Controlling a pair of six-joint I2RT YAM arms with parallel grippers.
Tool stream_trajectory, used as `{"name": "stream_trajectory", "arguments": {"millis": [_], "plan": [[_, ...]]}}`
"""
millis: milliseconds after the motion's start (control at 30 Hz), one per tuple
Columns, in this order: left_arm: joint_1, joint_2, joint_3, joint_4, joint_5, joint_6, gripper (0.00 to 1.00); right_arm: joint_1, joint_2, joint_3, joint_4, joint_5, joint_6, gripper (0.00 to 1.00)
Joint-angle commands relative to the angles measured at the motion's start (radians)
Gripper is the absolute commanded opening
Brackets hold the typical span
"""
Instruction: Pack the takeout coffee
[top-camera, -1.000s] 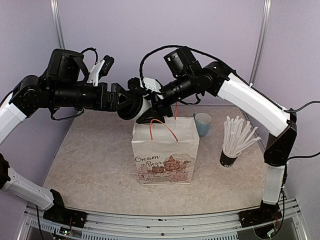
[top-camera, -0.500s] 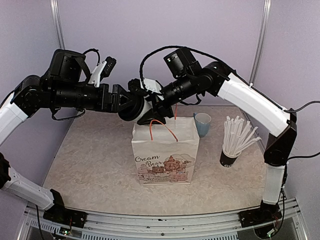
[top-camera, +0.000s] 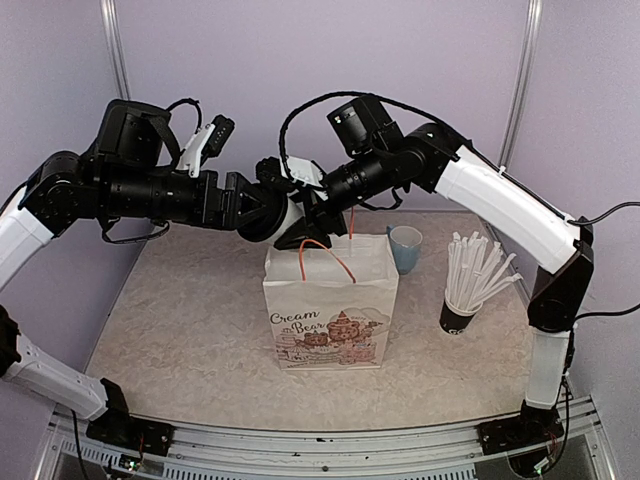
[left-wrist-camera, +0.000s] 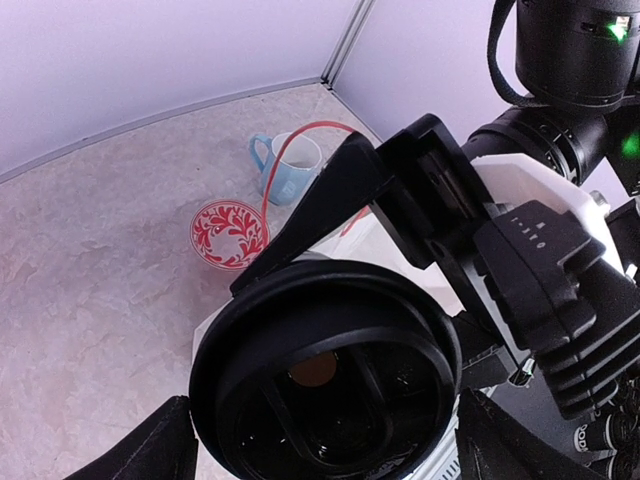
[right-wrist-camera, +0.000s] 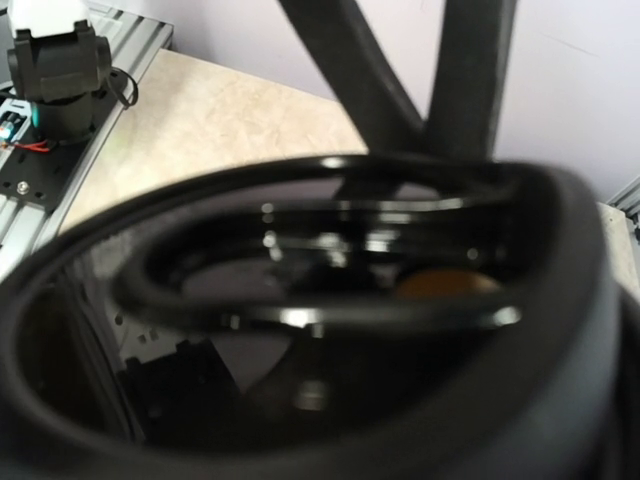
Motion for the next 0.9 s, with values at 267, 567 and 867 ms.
{"name": "stream_trajectory", "arguments": {"millis": [267, 567, 867], "plan": [[-0.014, 0.022, 0.007, 0.008, 0.042, -0.001, 0.88, 0.01, -0.041, 0.011, 0.018, 0.013, -0.006, 0.77], [-0.015, 0.051, 0.013, -0.019, 0.036, 0.002, 0.87, 0.013, -0.048, 0.006, 0.011, 0.032, -0.028, 0.78], [-0.014, 0.071, 0.018, -0.038, 0.045, 0.006, 0.83, 0.019, -0.051, 0.006, 0.008, 0.045, -0.036, 0.78]]}}
